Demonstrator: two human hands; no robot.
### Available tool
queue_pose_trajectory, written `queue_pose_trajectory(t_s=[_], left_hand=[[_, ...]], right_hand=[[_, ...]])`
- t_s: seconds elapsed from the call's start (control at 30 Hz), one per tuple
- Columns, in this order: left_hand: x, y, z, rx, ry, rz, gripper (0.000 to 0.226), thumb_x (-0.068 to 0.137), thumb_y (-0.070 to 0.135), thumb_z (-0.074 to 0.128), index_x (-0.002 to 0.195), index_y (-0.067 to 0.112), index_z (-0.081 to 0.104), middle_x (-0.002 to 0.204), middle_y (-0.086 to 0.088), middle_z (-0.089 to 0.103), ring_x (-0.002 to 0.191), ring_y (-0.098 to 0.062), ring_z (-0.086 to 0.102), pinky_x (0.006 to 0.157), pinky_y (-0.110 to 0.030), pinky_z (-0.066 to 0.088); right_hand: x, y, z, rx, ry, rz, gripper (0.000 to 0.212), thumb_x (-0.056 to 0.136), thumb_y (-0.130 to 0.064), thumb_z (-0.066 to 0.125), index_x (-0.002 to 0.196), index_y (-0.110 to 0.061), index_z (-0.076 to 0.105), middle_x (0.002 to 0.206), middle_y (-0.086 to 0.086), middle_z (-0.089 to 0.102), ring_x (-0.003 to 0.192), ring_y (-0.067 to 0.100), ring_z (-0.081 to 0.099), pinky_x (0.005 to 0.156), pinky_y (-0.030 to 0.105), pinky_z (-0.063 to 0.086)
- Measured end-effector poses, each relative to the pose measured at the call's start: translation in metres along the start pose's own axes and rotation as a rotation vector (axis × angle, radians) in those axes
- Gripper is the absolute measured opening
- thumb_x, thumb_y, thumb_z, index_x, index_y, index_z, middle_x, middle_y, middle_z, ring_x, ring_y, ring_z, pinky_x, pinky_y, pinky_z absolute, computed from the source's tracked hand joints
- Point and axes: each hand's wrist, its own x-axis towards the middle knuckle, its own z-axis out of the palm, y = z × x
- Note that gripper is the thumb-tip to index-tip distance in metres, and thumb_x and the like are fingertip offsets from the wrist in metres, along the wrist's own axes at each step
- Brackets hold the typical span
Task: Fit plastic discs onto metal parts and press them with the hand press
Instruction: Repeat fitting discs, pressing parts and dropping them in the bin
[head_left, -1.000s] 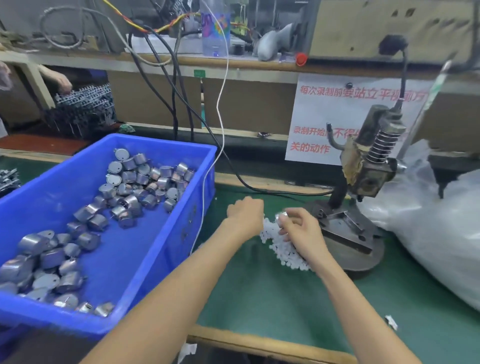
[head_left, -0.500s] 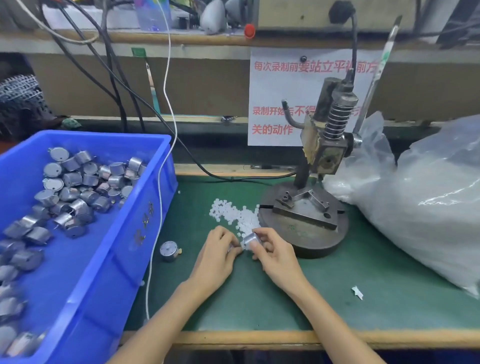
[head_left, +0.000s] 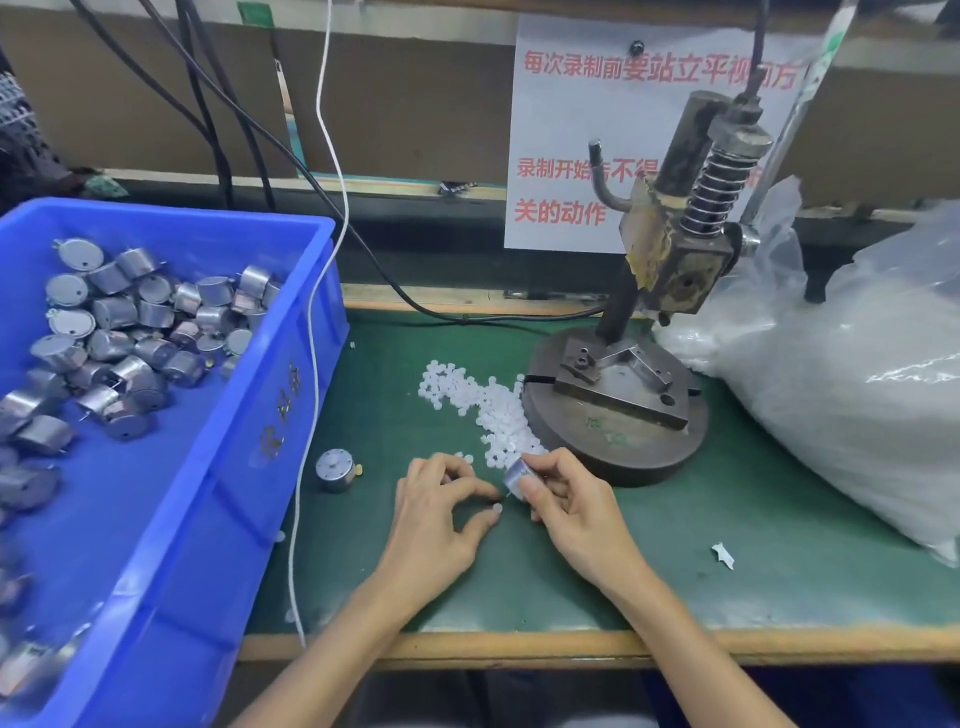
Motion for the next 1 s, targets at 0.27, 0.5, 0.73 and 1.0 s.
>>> queue_pose_trajectory(t_s=[0.27, 0.5, 0.73, 1.0], left_hand=[[0.000, 0.003, 0.003, 0.032, 0.014, 0.013, 0.006, 0.079, 0.021, 0.073, 0.074, 0.020, 0.069, 0.089, 0.008, 0.049, 0.092, -0.013, 0.043, 0.076, -0.021, 0.020], [0.002, 0.003, 0.004, 0.065, 0.040, -0.064, 0.006, 0.083, 0.027, 0.068, 0.083, 0.021, 0.067, 0.092, 0.011, 0.043, 0.094, -0.006, 0.032, 0.076, -0.022, 0.018], [0.001, 0.003, 0.001, 0.051, 0.074, -0.095, 0.008, 0.089, 0.015, 0.060, 0.089, 0.018, 0.067, 0.098, 0.009, 0.048, 0.095, -0.010, 0.035, 0.076, -0.023, 0.019], [0.000, 0.001, 0.003, 0.051, 0.052, -0.092, 0.007, 0.081, 0.022, 0.068, 0.088, 0.024, 0.068, 0.097, 0.012, 0.047, 0.096, -0.006, 0.035, 0.076, -0.021, 0.018]], right_hand=[[0.000, -0.005, 0.001, -0.018, 0.045, -0.005, 0.021, 0.085, -0.043, 0.054, 0.097, -0.026, 0.057, 0.068, 0.013, 0.059, 0.056, 0.012, 0.049, 0.057, 0.033, 0.044], [0.001, -0.008, 0.003, -0.093, -0.024, -0.028, 0.008, 0.090, -0.032, 0.056, 0.097, -0.028, 0.056, 0.074, 0.018, 0.061, 0.064, 0.034, 0.050, 0.067, 0.050, 0.045], [0.001, -0.006, 0.005, -0.164, -0.063, -0.083, 0.009, 0.092, -0.017, 0.059, 0.094, -0.026, 0.057, 0.065, -0.014, 0.055, 0.057, 0.014, 0.046, 0.057, 0.026, 0.040], [0.001, -0.012, 0.007, -0.281, -0.043, -0.210, 0.011, 0.088, -0.017, 0.058, 0.093, -0.007, 0.061, 0.080, -0.029, 0.055, 0.062, -0.004, 0.048, 0.058, 0.005, 0.032]])
